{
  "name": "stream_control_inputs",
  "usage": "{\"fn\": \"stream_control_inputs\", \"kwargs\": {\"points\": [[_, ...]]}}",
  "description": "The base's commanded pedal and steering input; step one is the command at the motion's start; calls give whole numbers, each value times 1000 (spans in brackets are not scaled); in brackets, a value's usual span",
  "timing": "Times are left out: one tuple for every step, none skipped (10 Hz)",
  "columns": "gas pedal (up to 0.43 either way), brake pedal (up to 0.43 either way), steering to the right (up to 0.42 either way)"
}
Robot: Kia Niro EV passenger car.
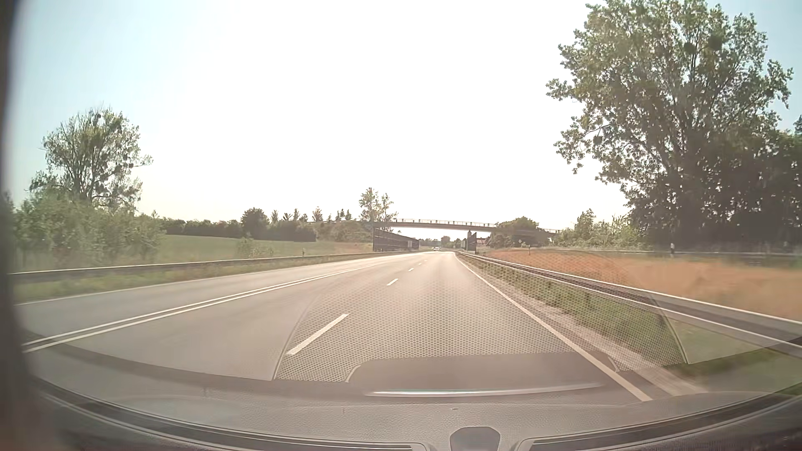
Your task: Follow the waypoints while adhering to traffic rules and regulations
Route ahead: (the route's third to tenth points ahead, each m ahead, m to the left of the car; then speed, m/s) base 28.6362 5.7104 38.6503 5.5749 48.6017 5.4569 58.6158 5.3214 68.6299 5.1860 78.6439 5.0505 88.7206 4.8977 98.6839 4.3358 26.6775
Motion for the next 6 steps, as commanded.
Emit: {"fn": "stream_control_inputs", "kwargs": {"points": [[461,6,7],[461,6,7],[461,6,7],[461,6,7],[461,6,7],[461,6,7]]}}
